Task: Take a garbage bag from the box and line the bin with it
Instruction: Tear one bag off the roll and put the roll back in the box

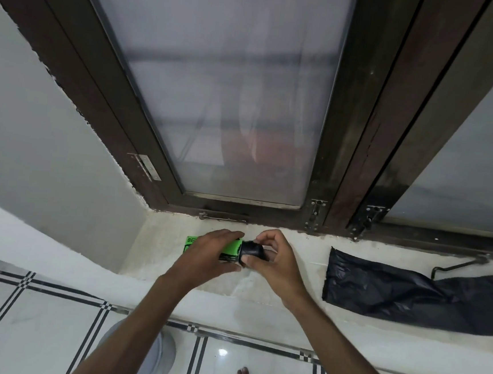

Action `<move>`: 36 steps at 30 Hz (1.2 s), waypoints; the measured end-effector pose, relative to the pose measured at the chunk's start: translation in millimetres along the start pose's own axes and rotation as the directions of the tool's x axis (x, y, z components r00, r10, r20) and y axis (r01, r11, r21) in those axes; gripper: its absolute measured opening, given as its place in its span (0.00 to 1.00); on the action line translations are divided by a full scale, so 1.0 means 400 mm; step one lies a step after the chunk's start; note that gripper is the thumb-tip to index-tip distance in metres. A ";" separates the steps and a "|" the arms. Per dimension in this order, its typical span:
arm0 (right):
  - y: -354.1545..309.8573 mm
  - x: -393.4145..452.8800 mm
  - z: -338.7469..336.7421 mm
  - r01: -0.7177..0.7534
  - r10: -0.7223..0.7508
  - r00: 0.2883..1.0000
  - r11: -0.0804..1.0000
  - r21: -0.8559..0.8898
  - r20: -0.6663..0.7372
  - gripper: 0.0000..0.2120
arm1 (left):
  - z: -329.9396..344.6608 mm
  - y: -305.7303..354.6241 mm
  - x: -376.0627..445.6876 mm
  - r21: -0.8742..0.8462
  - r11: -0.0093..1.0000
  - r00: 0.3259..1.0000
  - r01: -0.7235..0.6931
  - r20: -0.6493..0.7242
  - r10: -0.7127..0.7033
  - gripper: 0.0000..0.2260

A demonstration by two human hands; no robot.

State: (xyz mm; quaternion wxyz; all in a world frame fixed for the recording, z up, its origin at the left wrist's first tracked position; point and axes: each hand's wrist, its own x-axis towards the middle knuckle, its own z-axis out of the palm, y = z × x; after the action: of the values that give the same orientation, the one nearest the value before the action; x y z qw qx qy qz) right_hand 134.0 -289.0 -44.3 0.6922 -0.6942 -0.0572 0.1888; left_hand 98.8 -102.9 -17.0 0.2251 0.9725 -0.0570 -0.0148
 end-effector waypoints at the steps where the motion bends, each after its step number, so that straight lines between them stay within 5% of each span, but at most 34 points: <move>1: 0.003 0.001 0.012 0.023 -0.025 0.999 0.999 -0.038 -0.043 0.18 | 0.006 0.011 0.004 -0.009 1.000 1.000 -0.005 -0.006 0.005 0.31; 7: 0.016 -0.003 0.022 0.083 -0.102 0.977 0.991 -0.103 -0.185 0.11 | 0.012 -0.001 -0.003 -0.052 0.999 0.998 0.002 -0.065 -0.005 0.31; 10: 0.019 -0.013 0.034 0.066 -0.075 0.994 0.993 -0.102 -0.082 0.11 | 0.025 0.006 -0.002 -0.044 0.999 0.998 -0.017 -0.053 0.015 0.29; 13: 0.020 -0.010 0.047 0.039 -0.036 0.999 0.989 -0.139 0.025 0.13 | 0.033 0.004 0.002 -0.053 0.998 0.999 -0.022 -0.035 0.020 0.27; 19: 0.008 0.028 0.008 0.024 -0.054 0.997 0.904 -0.427 -0.059 0.25 | 0.027 -0.017 -0.038 -0.056 0.998 0.991 0.017 0.131 -0.009 0.34; 21: 0.003 0.045 -0.002 0.056 -0.039 0.998 0.851 -0.522 0.043 0.26 | 0.035 -0.024 -0.047 -0.055 0.998 0.995 -0.014 0.103 0.020 0.30; 26: -0.011 0.072 -0.012 0.143 -0.044 0.985 0.744 -0.652 0.166 0.12 | 0.075 -0.011 -0.043 -0.010 1.000 0.998 -0.029 -0.051 0.028 0.23; 32: -0.004 0.042 -0.027 0.172 -0.010 0.966 0.771 -0.614 0.259 0.13 | 0.110 0.003 -0.039 -0.020 1.000 0.977 -0.009 -0.215 0.004 0.13; 36: 0.007 0.034 -0.051 0.122 -0.053 0.992 0.674 -0.729 0.117 0.14 | 0.111 0.004 -0.029 0.006 0.999 0.978 -0.033 -0.207 0.034 0.11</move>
State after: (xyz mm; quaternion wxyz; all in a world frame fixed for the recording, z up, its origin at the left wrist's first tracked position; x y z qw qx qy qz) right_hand 153.1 -303.6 -50.2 0.3608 -0.9011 -0.1910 0.1465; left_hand 84.7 -122.3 -56.3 0.2286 0.9680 -0.0496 0.0906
